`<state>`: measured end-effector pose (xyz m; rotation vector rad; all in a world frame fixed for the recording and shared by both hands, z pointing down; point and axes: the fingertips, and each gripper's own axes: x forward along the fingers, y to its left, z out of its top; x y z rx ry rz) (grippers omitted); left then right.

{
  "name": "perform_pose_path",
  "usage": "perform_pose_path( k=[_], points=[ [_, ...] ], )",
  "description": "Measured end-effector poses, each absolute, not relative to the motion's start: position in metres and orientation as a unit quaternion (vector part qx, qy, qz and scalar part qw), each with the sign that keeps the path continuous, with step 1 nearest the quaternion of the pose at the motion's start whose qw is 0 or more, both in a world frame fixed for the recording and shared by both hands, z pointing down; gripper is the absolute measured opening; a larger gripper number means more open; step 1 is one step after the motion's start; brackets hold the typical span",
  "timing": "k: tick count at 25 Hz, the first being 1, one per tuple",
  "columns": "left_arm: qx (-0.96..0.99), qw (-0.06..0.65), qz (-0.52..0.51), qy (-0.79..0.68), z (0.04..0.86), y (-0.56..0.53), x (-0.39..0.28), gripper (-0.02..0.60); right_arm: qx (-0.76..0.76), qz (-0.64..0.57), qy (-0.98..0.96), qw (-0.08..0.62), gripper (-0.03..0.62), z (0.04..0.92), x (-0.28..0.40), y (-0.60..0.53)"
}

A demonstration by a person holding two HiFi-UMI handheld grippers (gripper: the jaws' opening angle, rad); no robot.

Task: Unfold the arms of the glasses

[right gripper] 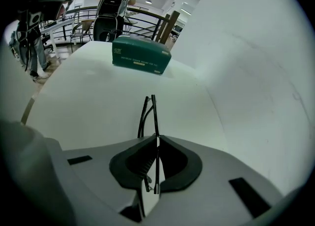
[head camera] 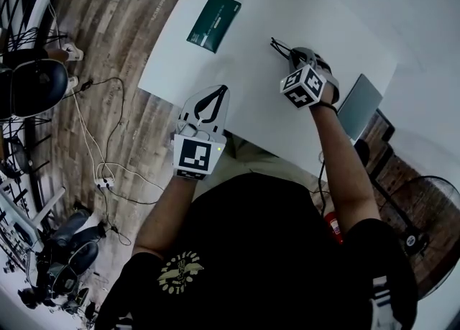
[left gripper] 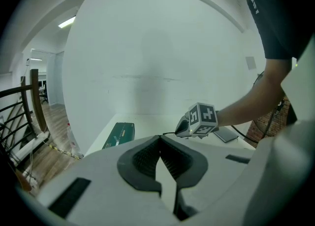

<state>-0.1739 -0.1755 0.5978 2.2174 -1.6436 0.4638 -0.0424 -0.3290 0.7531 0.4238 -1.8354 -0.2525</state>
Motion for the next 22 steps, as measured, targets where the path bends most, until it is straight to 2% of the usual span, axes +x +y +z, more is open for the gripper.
perform_pose_path(
  k=[13,22],
  points=[
    [0.784,0.158,0.156,-0.580,0.567,-0.168,-0.173,0.008,0.262,0.018,-0.849,0.459,0.018,0.686,-0.038,-0.321],
    [0.790,0.170,0.136,-0.573,0.554,-0.153,-0.168,0.008,0.294,0.063,-0.871,0.388,0.018,0.649,-0.030,-0.301]
  ],
)
